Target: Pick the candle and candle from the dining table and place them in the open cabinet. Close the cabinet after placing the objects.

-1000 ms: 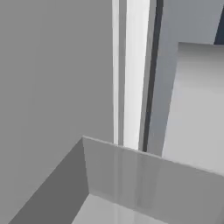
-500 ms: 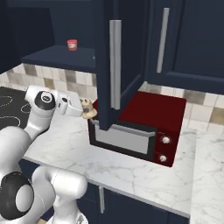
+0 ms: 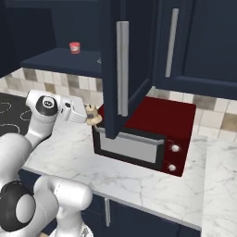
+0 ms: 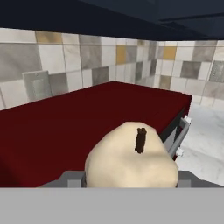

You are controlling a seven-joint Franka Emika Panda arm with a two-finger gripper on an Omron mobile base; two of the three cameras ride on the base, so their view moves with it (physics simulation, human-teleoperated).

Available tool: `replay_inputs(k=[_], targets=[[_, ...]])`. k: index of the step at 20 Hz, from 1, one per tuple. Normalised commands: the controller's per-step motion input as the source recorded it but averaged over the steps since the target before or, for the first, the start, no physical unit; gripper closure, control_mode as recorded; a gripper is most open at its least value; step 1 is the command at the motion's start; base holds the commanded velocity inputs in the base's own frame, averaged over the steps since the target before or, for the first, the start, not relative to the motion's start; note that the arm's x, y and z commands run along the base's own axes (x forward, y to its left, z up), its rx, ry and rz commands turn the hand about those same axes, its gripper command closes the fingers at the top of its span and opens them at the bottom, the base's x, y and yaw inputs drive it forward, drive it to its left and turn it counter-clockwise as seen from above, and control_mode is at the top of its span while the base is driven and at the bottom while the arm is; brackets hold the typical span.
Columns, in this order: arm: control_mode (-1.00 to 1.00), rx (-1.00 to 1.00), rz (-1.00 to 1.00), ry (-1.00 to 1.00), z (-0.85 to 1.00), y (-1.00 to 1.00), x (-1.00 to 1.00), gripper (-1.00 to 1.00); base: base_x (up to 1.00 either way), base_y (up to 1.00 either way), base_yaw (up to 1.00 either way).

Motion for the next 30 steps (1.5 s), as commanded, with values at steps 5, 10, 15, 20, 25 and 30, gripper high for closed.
replay_inputs(k=[5, 10, 15, 20, 25, 30], targets=[[1.0, 0.0, 0.0, 0.0, 0.0, 0.0, 0.0, 1.0, 0.2, 0.59, -0.03], [1.0, 0.0, 0.0, 0.0, 0.0, 0.0, 0.0, 1.0, 0.33, 0.74, -0.04], [1.0, 0.0, 0.0, 0.0, 0.0, 0.0, 0.0, 1.0, 0.32, 0.41, 0.0], [1.0, 0.0, 0.0, 0.0, 0.0, 0.0, 0.0, 1.0, 0.48, -0.04, 0.0], [1.0, 0.0, 0.0, 0.0, 0.0, 0.0, 0.0, 1.0, 0.53, -0.06, -0.03], [1.0, 0.0, 0.0, 0.0, 0.0, 0.0, 0.0, 1.0, 0.46, 0.06, -0.09]])
